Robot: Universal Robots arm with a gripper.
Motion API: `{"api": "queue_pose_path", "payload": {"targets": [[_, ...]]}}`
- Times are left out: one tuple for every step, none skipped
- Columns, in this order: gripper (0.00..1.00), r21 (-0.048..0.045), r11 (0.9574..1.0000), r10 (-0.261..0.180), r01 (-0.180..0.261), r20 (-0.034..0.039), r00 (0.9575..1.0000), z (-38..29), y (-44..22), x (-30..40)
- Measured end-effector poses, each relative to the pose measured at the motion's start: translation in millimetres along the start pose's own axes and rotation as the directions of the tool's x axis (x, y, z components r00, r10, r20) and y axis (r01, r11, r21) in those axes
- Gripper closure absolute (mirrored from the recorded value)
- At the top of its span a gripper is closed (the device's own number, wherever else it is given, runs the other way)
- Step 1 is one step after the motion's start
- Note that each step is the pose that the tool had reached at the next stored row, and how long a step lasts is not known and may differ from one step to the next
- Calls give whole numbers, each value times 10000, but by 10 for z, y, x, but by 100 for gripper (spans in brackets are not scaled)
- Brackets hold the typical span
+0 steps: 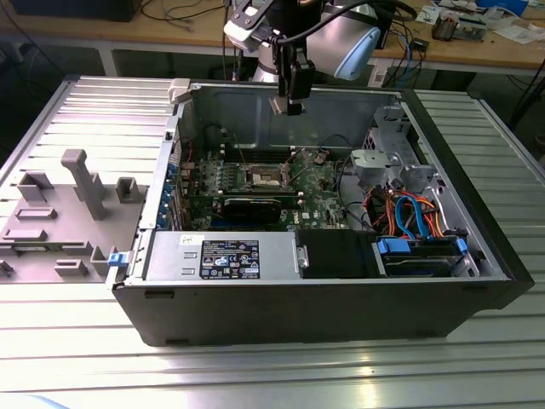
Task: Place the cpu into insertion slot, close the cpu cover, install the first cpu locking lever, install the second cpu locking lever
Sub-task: 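Place the cpu into insertion slot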
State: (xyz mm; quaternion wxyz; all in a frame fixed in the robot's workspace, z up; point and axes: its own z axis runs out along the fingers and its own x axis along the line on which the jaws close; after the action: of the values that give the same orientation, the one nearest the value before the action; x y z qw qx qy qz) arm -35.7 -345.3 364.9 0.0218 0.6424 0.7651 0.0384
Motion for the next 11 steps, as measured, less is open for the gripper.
{"api": "queue_pose_path", "payload": {"targets": [[47,0,10000,0,0,0,10000,0,0,0],[47,0,10000,1,-1,0,10000,0,0,0],[47,0,10000,1,-1,0,10000,0,0,0],[47,0,10000,4,-4,1,10000,0,0,0],[47,-1,10000,22,-22,2,10000,1,0,0],[47,-1,10000,51,-51,4,10000,1,0,0],[47,-2,10000,86,-86,7,10000,2,0,0],[47,-3,9999,117,-117,9,9999,2,0,0],[47,-3,9999,140,-140,12,9999,2,0,0],[47,-3,9999,163,-163,14,9999,2,0,0],[47,-3,9998,183,-183,16,9998,2,0,0]]}}
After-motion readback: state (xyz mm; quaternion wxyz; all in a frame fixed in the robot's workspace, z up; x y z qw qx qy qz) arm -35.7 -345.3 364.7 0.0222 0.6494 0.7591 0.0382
